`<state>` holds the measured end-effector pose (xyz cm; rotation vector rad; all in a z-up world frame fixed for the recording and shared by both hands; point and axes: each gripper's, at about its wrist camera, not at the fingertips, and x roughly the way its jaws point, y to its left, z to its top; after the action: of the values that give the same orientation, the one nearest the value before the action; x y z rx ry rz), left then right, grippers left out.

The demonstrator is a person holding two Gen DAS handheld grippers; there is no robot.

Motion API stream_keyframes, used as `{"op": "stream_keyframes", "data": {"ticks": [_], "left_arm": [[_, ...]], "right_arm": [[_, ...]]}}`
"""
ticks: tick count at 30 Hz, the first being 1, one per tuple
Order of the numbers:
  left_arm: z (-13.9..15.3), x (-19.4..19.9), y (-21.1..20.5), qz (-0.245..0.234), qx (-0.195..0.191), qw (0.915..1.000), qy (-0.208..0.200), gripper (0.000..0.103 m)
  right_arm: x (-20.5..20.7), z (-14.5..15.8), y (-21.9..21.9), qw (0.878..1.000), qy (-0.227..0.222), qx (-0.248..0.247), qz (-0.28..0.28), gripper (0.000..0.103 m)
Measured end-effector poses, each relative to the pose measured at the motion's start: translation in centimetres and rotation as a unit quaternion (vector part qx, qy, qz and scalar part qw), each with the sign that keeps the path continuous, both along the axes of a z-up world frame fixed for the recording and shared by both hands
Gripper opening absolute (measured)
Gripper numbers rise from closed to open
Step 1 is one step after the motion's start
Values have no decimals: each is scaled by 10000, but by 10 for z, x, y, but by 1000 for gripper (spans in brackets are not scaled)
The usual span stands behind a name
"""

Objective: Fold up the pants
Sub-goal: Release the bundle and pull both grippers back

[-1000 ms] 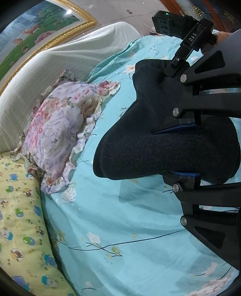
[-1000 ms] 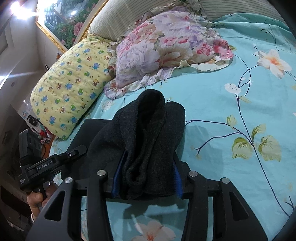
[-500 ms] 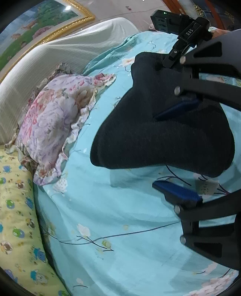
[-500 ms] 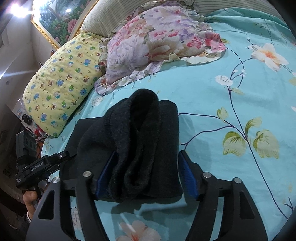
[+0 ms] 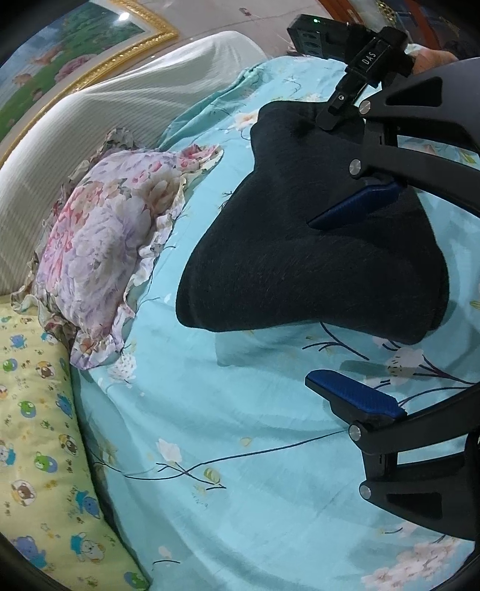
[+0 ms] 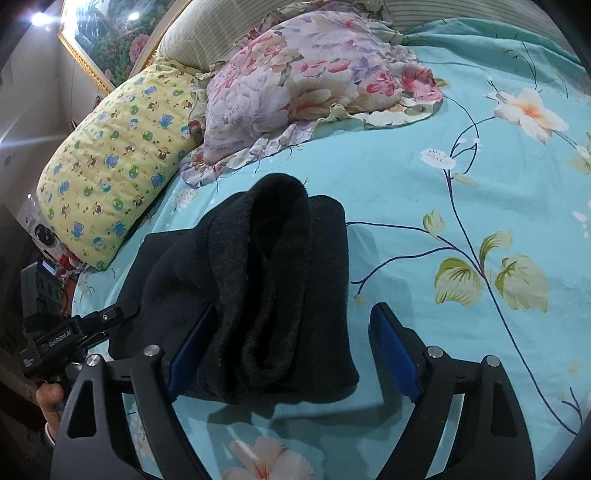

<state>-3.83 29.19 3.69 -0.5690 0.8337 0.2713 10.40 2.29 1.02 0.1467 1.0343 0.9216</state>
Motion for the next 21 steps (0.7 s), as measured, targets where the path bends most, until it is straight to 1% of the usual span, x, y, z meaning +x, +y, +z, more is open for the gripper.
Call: {"op": "stream_keyframes", "data": {"ticks": [3, 7, 12, 14, 21], "left_arm": [[4, -2, -5, -65, 179, 9998, 27, 81], [8, -8, -9, -91, 298, 9995, 17, 81], [12, -16, -17, -26, 484, 9988, -42, 83], [13, -17, -23, -94, 578, 9983, -50, 83], [15, -23, -47, -295, 1048, 9941, -2, 83]], "right_arm": [[-2, 3, 0, 10000, -44, -6, 25, 85], [-6, 9, -2, 9999, -115, 19, 21, 85], [-13, 14, -10, 9997, -182, 150, -5, 91], [-17, 16, -12, 9996, -232, 166, 15, 92], [-36, 23, -15, 9978, -639, 31, 181, 94]]}}
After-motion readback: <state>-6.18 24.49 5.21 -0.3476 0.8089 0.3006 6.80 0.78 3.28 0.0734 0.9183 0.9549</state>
